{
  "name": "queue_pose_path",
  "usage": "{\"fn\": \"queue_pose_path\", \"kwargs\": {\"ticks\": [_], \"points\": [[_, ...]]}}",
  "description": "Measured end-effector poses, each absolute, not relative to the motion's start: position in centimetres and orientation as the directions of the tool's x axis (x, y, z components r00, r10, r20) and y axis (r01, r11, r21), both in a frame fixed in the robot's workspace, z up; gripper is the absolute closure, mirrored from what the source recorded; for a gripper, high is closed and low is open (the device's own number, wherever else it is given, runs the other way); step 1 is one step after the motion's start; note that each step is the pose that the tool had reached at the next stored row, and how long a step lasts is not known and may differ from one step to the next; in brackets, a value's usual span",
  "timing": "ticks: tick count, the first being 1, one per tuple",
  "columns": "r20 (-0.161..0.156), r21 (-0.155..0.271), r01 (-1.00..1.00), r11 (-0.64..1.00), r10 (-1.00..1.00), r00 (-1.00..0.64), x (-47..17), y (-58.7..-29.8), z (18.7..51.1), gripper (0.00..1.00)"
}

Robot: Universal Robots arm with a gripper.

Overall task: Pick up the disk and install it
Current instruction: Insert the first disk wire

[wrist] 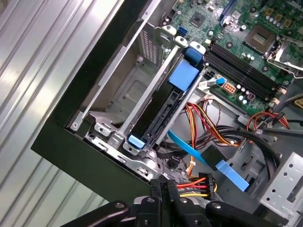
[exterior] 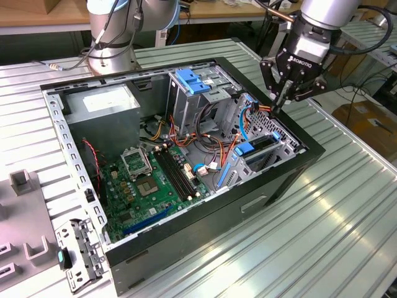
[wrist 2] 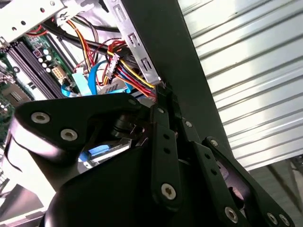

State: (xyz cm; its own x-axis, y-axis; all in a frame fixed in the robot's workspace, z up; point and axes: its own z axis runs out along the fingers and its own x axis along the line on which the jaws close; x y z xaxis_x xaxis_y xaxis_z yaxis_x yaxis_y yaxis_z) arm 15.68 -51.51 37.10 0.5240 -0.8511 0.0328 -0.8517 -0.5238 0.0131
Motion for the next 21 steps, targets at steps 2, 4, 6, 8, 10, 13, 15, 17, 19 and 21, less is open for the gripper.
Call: {"fn": "queue_pose_path", "kwargs": {"ticks": [2, 4, 6, 8, 10, 13, 15, 17, 19, 21], "points": [[0.032, 0.013, -0.858, -0.514, -0.857, 0.514, 15.59, -51.50, 37.08, 0.84], [0.033, 0.013, -0.858, -0.513, -0.858, 0.513, 15.41, -51.51, 37.10, 0.84], [0.033, 0.013, -0.868, -0.496, -0.868, 0.496, 15.37, -51.52, 37.10, 0.84], [0.033, 0.013, -0.883, -0.470, -0.882, 0.470, 15.36, -51.51, 37.10, 0.84], [0.033, 0.013, -0.899, -0.439, -0.898, 0.439, 15.36, -51.51, 37.10, 0.84], [0.033, 0.013, -0.917, -0.399, -0.916, 0.399, 15.36, -51.51, 37.10, 0.84], [0.033, 0.013, -0.926, -0.378, -0.925, 0.378, 15.35, -51.51, 37.10, 0.84], [0.033, 0.013, -0.937, -0.349, -0.937, 0.349, 15.31, -51.51, 37.09, 0.84], [0.033, 0.013, -0.943, -0.333, -0.942, 0.333, 15.20, -51.51, 37.09, 0.84], [0.033, 0.013, -0.946, -0.325, -0.945, 0.325, 14.87, -51.51, 37.09, 0.84]]}}
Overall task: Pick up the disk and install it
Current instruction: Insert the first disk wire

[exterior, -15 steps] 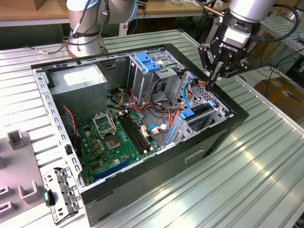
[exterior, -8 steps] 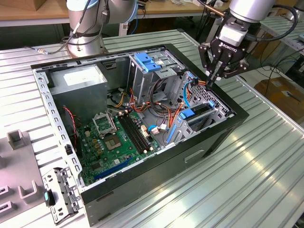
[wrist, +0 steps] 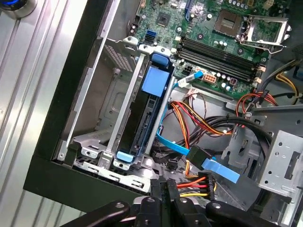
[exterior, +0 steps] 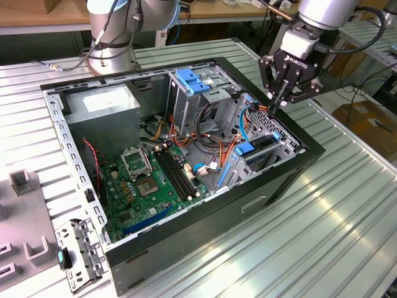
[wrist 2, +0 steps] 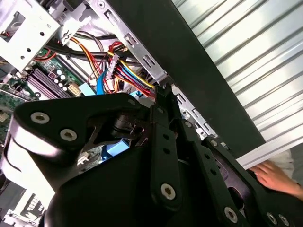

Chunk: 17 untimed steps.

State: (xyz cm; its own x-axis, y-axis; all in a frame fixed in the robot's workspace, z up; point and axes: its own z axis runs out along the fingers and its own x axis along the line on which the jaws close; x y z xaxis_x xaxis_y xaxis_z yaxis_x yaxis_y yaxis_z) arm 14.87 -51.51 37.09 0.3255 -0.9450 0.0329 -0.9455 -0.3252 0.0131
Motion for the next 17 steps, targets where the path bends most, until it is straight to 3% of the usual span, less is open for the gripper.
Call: {"fn": "queue_pose_path", "kwargs": {"ticks": [17], "points": [[0.033, 0.013, -0.989, -0.145, -0.989, 0.145, 14.07, -51.51, 37.01, 0.84]]}}
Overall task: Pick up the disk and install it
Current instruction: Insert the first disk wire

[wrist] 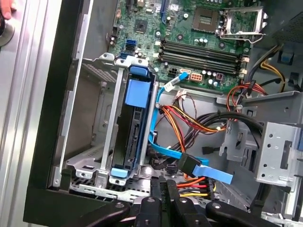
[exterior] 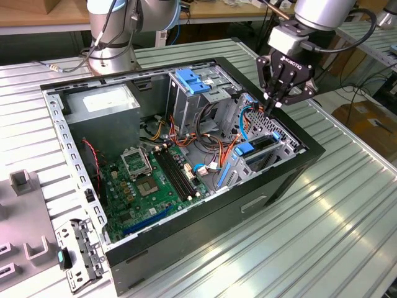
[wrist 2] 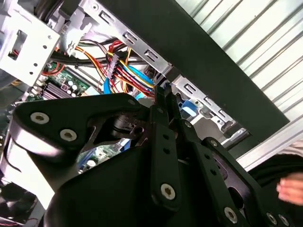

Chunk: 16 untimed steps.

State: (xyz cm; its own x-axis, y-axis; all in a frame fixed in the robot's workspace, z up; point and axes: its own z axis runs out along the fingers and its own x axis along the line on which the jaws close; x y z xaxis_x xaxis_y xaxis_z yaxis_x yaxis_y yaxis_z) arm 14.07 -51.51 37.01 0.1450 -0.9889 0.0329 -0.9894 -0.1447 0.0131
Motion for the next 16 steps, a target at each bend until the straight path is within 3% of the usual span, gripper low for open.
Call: {"fn": "queue_pose_path", "kwargs": {"ticks": [6, 16], "points": [[0.033, 0.013, -0.999, -0.039, -0.999, 0.040, 14.0, -51.5, 36.9, 0.84], [0.033, 0.010, -0.999, -0.034, -0.999, 0.034, 13.1, -52.6, 36.4, 0.84]]}}
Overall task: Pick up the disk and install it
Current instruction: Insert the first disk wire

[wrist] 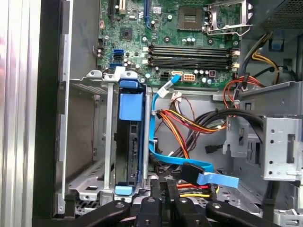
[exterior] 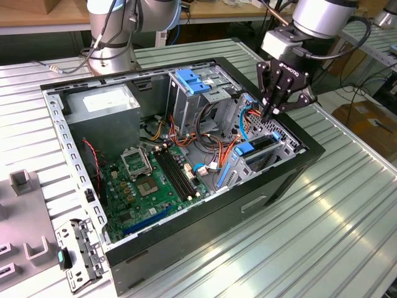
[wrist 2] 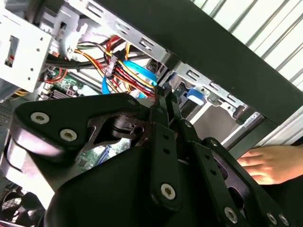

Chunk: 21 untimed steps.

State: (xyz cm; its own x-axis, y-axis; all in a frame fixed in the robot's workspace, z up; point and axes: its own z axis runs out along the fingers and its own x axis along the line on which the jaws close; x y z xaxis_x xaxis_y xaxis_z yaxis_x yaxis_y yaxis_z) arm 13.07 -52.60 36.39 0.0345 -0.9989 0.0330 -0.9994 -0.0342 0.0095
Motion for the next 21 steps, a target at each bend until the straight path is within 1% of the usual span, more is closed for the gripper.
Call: {"fn": "queue_pose_path", "kwargs": {"ticks": [1, 6, 21], "points": [[0.033, 0.010, -0.999, -0.034, -0.999, 0.035, 13.0, -53.0, 36.1, 0.84], [0.033, 0.009, -1.000, -0.028, -0.999, 0.028, 12.3, -53.1, 35.3, 0.84], [0.033, 0.006, -1.000, 0.005, -0.999, -0.005, 11.5, -54.0, 35.4, 0.84]]}}
